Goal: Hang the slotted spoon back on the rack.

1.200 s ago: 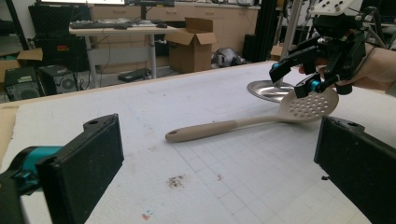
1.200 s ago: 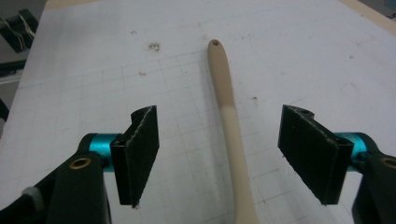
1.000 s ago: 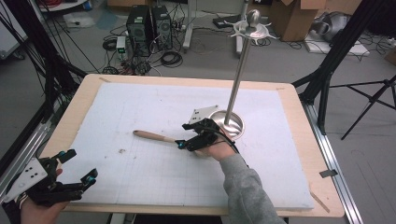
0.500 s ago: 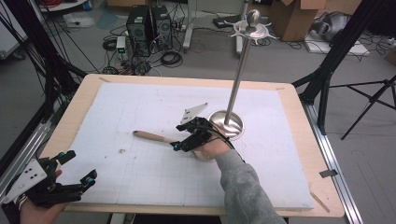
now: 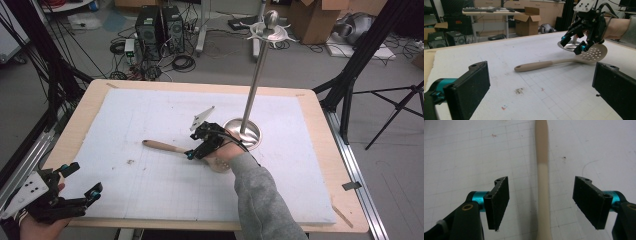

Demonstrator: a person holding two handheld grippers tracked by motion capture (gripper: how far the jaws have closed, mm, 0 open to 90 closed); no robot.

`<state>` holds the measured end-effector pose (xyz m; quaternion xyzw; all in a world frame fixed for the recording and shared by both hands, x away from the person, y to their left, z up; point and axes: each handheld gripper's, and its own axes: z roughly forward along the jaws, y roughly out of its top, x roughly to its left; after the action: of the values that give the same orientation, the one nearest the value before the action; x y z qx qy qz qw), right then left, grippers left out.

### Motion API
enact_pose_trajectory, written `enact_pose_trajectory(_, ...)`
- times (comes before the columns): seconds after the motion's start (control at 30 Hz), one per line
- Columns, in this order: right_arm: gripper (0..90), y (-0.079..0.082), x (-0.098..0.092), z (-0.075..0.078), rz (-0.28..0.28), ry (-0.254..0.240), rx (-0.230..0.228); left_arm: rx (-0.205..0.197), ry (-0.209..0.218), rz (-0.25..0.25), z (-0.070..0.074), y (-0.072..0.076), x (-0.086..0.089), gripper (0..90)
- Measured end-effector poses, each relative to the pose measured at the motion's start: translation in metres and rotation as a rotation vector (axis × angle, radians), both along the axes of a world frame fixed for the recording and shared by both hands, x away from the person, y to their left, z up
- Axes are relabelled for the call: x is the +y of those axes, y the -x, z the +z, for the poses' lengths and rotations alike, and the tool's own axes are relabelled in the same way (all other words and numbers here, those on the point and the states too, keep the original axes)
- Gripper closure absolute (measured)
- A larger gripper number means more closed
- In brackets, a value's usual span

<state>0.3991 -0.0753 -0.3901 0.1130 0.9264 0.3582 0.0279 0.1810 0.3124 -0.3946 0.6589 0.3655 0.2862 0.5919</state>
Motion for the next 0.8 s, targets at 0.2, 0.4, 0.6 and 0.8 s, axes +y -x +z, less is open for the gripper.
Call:
enact_pose_trajectory(0.2, 29.9, -0.005, 0.002, -0.007, 0.006, 0.036, 0.016, 0.003, 0.002, 0.001, -0.001, 0.000, 0.001, 1.7)
enact_pose_trajectory(0.4, 30.0, -0.008, 0.002, -0.015, 0.014, 0.086, 0.038, -0.009, 0.002, 0.014, 0.000, 0.002, 0.002, 2.6)
enact_pose_trajectory(0.6, 33.0, -0.008, 0.004, -0.020, 0.030, 0.128, 0.043, 0.001, 0.003, 0.009, -0.001, 0.001, 0.001, 2.5)
enact_pose_trajectory(0.8, 37.1, -0.009, 0.004, -0.022, 0.034, 0.145, 0.047, -0.001, 0.003, 0.008, -0.001, 0.001, 0.001, 2.6)
